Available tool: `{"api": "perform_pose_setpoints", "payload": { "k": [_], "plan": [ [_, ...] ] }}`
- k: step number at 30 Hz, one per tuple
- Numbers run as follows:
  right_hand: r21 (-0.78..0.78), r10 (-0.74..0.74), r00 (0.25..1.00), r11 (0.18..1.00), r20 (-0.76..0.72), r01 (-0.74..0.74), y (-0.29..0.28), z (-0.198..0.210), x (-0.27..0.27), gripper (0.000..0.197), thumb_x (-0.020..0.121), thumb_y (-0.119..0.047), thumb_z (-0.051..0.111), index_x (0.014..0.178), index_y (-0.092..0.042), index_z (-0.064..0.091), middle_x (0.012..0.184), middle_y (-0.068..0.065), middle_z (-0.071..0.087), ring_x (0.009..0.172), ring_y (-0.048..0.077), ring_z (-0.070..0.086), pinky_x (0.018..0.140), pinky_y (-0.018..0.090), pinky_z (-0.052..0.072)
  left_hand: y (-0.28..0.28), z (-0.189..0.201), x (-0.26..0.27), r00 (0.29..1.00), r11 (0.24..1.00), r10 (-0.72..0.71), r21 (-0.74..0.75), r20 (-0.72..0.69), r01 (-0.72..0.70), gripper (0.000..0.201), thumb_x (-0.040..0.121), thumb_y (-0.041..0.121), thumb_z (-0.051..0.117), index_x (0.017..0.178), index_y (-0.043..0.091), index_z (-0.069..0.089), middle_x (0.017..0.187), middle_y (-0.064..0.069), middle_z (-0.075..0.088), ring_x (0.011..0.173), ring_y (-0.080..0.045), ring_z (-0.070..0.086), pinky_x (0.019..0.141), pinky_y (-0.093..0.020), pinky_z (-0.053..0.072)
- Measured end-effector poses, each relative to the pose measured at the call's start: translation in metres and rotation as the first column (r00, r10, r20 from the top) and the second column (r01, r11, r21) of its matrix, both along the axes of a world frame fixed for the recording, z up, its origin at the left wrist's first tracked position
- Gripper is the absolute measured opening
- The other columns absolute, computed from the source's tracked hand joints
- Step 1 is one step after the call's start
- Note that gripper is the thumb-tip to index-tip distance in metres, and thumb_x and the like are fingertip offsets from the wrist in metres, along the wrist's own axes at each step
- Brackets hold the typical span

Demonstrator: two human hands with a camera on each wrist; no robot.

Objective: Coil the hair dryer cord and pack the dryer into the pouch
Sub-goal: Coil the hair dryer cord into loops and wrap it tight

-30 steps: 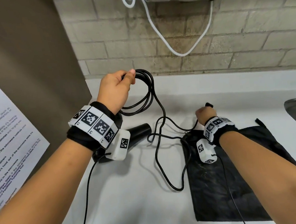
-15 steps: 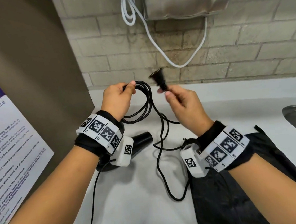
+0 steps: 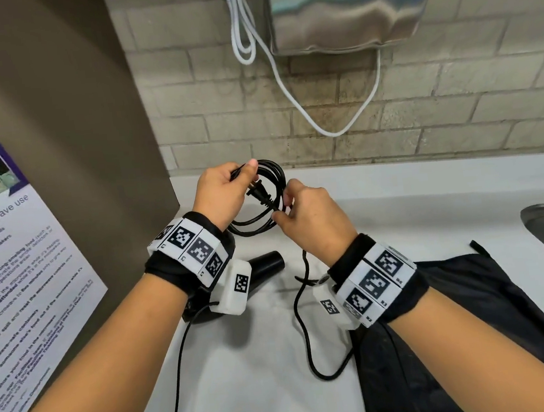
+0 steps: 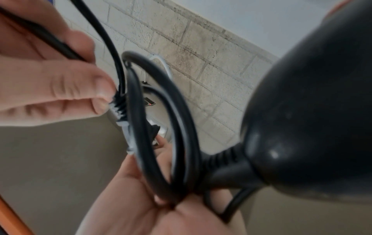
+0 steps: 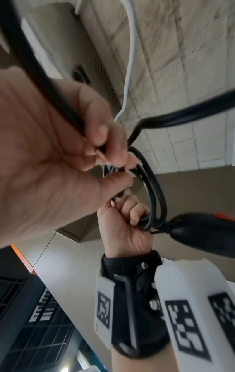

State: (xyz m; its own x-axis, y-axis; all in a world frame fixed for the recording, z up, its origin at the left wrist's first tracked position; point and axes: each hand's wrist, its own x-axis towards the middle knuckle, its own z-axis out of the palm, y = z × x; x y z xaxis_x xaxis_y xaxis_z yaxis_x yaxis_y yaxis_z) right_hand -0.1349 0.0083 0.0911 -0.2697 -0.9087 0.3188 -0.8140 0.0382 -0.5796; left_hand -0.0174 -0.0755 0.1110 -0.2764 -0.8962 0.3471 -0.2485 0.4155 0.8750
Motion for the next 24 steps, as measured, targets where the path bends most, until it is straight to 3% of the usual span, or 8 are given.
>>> {"api": "perform_pose_setpoints", "payload": {
  "k": [7,10,12,14,16,19,21,24],
  "plan": [
    [-0.029,-0.075,0.966,0.996,0.247,0.085,-0.017,0.004,-0.002,0.039,0.079,-0.028,0.068,0.097,-0.015,0.036,0.085,0.008,0.058,0.078,0.024,0.055,0.059,0.025,0.036,0.008,0.000,-0.001,0.996,0.994,-0.070,-0.083,-0.059,0.065,0.019,0.091,0.017,0.056,0.101,0.004,0.067,0.062,0.017,0.056,0.048,0.014,0.050,0.052,0.001,0.033],
    [-0.058,-0.065,0.965,0.995,0.254,0.083,-0.023,0.006,-0.002,0.049,0.079,-0.028,0.067,0.117,-0.010,0.041,0.098,0.007,0.060,0.089,0.023,0.057,0.069,0.025,0.042,0.011,0.001,0.000,0.989,0.994,-0.108,-0.043,-0.103,0.104,0.021,0.095,0.021,0.050,0.105,0.011,0.065,0.044,0.013,0.057,0.040,0.007,0.044,0.044,-0.001,0.030],
    [-0.004,-0.087,0.979,0.996,0.185,0.089,-0.029,0.007,-0.002,0.051,0.081,-0.032,0.061,0.126,-0.016,0.042,0.106,0.005,0.064,0.098,0.024,0.059,0.077,0.029,0.045,0.012,0.000,0.000,0.987,0.992,-0.123,-0.035,-0.102,0.120,0.025,0.097,0.024,0.045,0.107,0.014,0.065,0.033,0.013,0.043,0.035,0.001,0.036,0.039,-0.005,0.027],
    [0.021,-0.089,0.987,0.996,0.135,0.087,-0.035,0.008,-0.003,0.046,0.081,-0.031,0.057,0.125,-0.020,0.047,0.104,0.005,0.066,0.097,0.025,0.060,0.080,0.031,0.048,0.012,-0.001,0.000,0.986,0.989,-0.145,-0.031,-0.086,0.143,0.026,0.097,0.022,0.043,0.110,0.012,0.064,0.033,0.015,0.038,0.034,0.000,0.034,0.038,-0.006,0.026],
    [-0.002,-0.008,0.968,1.000,0.253,0.009,-0.041,0.008,-0.004,0.041,0.081,-0.020,0.059,0.121,-0.017,0.051,0.102,0.008,0.066,0.096,0.026,0.061,0.082,0.033,0.049,0.014,-0.001,0.000,0.983,0.986,-0.166,-0.028,-0.080,0.164,0.026,0.097,0.019,0.044,0.112,0.009,0.063,0.033,0.015,0.039,0.034,0.000,0.035,0.038,-0.005,0.026],
    [-0.055,0.159,0.801,0.986,0.577,-0.157,-0.043,0.012,-0.004,0.053,0.082,0.004,0.055,0.129,-0.014,0.038,0.087,0.004,0.063,0.084,0.019,0.063,0.081,0.031,0.050,0.014,0.001,0.002,0.982,0.983,-0.175,-0.075,-0.066,0.170,0.024,0.095,0.014,0.048,0.111,0.005,0.063,0.038,0.020,0.048,0.041,0.007,0.045,0.046,-0.001,0.029],
    [-0.089,0.212,0.721,0.975,0.659,-0.205,-0.042,0.017,-0.007,0.060,0.082,0.010,0.054,0.133,-0.013,0.034,0.082,-0.001,0.060,0.084,0.018,0.060,0.085,0.034,0.049,0.012,0.000,0.004,0.987,0.984,-0.147,-0.109,-0.061,0.140,0.021,0.093,0.014,0.052,0.105,0.004,0.067,0.044,0.021,0.051,0.047,0.011,0.049,0.052,-0.001,0.032],
    [-0.142,0.260,0.591,0.960,0.763,-0.240,-0.038,0.028,-0.017,0.033,0.088,0.001,0.051,0.117,-0.014,0.047,0.084,-0.003,0.057,0.084,0.016,0.055,0.078,0.030,0.045,0.007,-0.002,0.008,0.992,0.988,-0.118,-0.103,-0.052,0.112,0.019,0.092,0.019,0.055,0.095,0.007,0.069,0.042,0.019,0.049,0.046,0.005,0.043,0.052,-0.006,0.032]
  ]
}}
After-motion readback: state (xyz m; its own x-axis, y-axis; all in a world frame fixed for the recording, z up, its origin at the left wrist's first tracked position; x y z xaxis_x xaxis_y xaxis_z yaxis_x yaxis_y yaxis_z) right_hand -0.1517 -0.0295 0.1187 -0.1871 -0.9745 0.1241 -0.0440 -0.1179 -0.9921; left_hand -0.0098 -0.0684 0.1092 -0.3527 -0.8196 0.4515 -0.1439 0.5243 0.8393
